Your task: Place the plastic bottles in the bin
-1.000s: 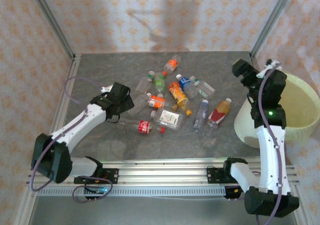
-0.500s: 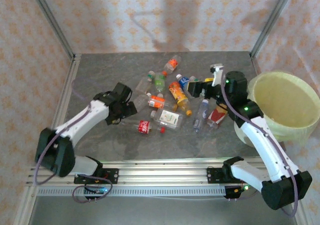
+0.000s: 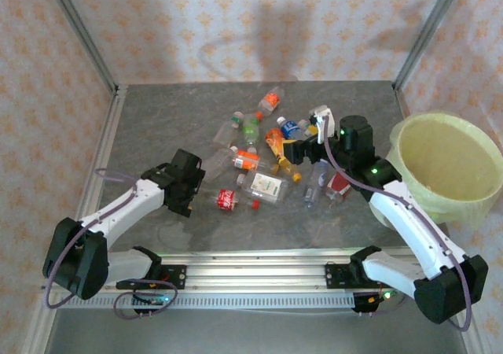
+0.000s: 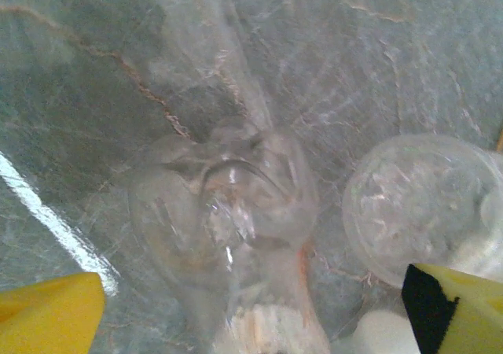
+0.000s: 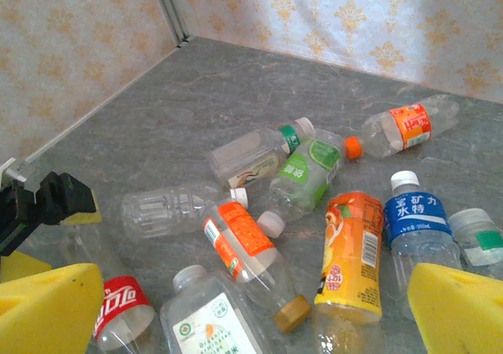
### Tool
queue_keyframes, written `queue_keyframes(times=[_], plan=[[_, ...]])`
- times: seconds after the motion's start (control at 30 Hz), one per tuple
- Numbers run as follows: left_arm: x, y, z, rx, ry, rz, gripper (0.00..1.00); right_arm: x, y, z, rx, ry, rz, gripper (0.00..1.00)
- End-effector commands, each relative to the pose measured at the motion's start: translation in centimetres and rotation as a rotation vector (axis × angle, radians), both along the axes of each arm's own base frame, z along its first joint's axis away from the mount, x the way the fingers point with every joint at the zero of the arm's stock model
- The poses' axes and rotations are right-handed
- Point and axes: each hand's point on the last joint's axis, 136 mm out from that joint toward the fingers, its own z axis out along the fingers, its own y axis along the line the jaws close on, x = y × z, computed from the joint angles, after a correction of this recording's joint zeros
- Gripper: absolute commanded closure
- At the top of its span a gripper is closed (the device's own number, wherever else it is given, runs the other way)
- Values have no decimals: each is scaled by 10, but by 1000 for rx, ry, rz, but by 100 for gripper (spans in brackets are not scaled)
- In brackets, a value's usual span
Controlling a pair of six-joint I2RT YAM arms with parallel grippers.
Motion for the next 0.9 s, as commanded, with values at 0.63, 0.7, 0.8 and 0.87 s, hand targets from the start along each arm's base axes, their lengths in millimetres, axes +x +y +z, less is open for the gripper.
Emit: queue_keyframes(times=[0.63, 0.7, 0.8, 0.87], plan=[[-4, 46, -5, 198, -111, 86, 41, -4, -6, 10, -7, -86, -18, 1], [-11, 65, 25, 306, -159, 41, 43, 3, -8, 11, 22, -82, -60, 1], [-17, 85, 74, 438, -282, -41, 46, 9, -11, 12, 56, -83, -99, 1], [-19, 92, 104, 505, -359, -98, 48, 10, -11, 13, 77, -83, -109, 1]])
